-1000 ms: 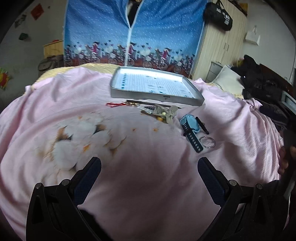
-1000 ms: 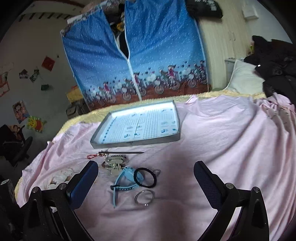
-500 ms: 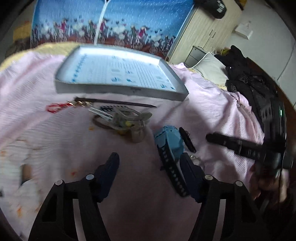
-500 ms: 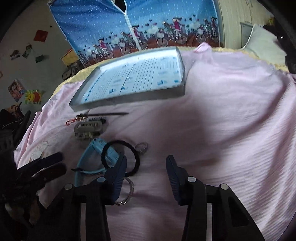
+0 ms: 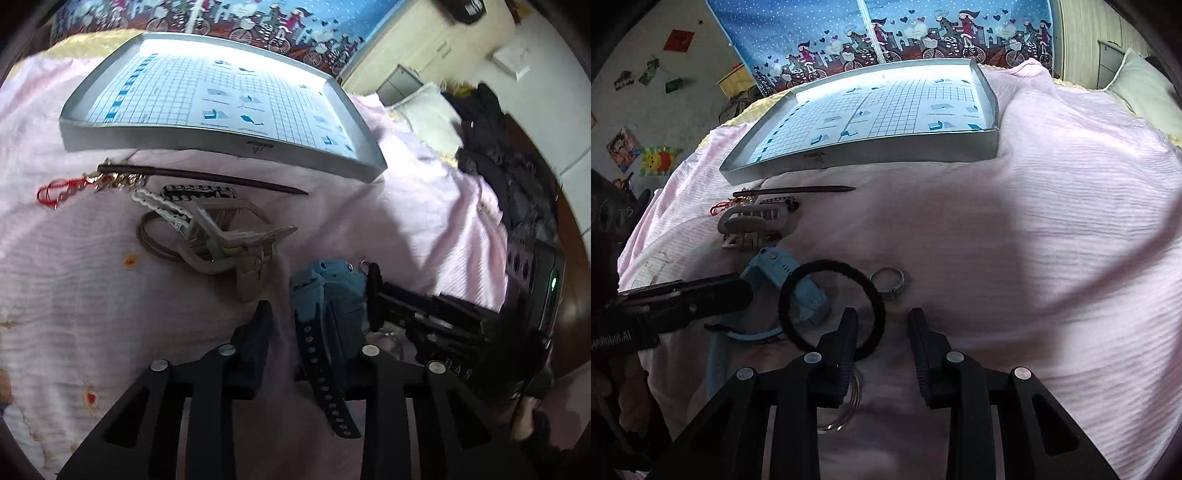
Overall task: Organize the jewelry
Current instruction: 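Grasp the blue watch with the left tool while the right tool grasps the black hair tie, then carry the watch and hair tie into the white tray and open both tools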
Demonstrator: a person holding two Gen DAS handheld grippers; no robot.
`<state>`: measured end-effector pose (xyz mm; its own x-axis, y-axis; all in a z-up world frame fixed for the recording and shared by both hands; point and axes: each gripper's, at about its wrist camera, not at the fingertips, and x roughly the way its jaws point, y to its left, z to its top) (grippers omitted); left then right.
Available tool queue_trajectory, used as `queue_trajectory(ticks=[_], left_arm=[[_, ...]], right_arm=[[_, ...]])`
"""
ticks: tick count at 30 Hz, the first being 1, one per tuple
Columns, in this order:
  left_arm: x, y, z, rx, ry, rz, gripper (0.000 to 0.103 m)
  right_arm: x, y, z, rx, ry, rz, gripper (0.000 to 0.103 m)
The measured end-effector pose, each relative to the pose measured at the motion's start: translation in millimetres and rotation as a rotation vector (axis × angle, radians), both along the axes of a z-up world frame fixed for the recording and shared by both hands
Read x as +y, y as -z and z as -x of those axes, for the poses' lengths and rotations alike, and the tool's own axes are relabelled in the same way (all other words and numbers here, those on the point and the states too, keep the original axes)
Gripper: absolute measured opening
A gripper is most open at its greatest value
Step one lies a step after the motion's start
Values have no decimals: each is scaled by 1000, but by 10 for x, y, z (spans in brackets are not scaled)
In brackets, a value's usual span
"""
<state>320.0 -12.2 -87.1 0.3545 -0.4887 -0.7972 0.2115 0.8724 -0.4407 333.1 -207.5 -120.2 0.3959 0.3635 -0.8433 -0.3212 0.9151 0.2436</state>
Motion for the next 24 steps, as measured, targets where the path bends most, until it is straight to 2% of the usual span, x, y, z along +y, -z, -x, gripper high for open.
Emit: queue_trajectory(ticks=[1,2,4,9,14,18,20,24], left_arm=[[-33,-13,2,-5,9,-22,17],[-50,-21,11,-8,16,-31,9],[-80,-56,38,-18,16,-60,7],[-70,-106,103,-22,-9,-90,4],[-30,-203,182,-29,-62,-90,3],[-38,-370,180,-62,-96,-68,3],[-36,-475,135,-89,-116,-60,3],[12,-674,-71,-156,-185,-46,3]], right_arm=[[-2,6,-12,0,3,-3,24],[-9,8,-18,-2,7,-3,17],[-34,6,-19,-3,14,-16,7],[-144,-58,-16,-2,53,-103,6],[-248,-243,43,-67,86,-181,6],[-288,-380,62,-136,126,-202,6],[-282,-445,9,-183,147,-197,6],[-217,-572,-353,-239,210,-223,6]])
